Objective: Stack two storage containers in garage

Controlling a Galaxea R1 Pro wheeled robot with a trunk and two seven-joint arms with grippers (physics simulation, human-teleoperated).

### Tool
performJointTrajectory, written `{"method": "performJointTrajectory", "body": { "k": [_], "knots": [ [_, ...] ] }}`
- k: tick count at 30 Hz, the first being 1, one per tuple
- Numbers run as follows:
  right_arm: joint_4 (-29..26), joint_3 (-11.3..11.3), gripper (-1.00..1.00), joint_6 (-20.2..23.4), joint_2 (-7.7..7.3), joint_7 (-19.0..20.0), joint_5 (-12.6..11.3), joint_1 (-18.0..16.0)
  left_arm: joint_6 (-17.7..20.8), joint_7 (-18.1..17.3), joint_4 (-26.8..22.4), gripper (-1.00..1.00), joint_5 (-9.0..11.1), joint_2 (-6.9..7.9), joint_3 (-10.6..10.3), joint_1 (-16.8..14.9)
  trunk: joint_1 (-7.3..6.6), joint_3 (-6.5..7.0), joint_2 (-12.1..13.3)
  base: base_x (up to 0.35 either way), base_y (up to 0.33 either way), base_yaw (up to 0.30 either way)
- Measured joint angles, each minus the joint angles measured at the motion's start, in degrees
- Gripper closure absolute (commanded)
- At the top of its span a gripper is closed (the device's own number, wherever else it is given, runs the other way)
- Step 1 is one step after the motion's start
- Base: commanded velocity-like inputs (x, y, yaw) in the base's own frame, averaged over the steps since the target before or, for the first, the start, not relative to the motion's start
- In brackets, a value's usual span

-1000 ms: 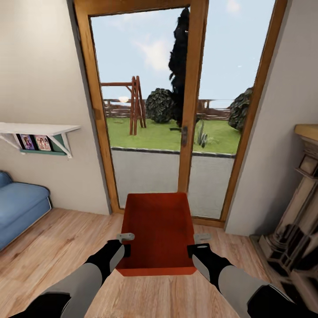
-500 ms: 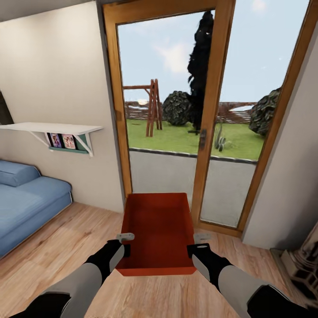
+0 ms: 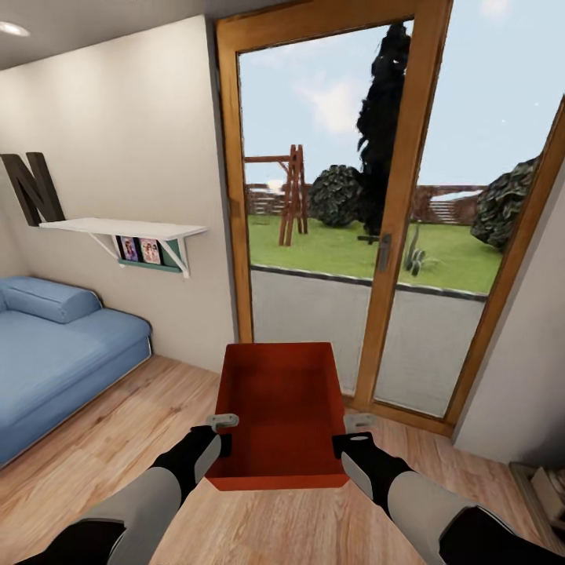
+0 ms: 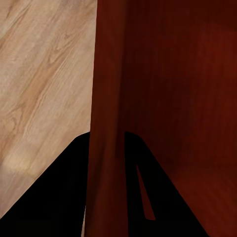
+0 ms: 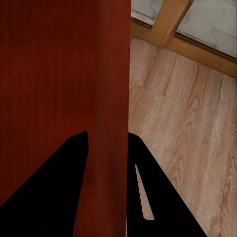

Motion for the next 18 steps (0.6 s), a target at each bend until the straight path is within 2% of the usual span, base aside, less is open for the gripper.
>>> {"method": "performJointTrajectory", "body": {
  "k": [18],
  "knots": [
    [0.0,0.0,1.0,0.0,0.01,0.0,0.0,0.0,0.0,0.0,0.0,1.0,0.0,0.01,0.0,0.0,0.0,0.01,0.0,0.0,0.0,0.261]
  ]
}}
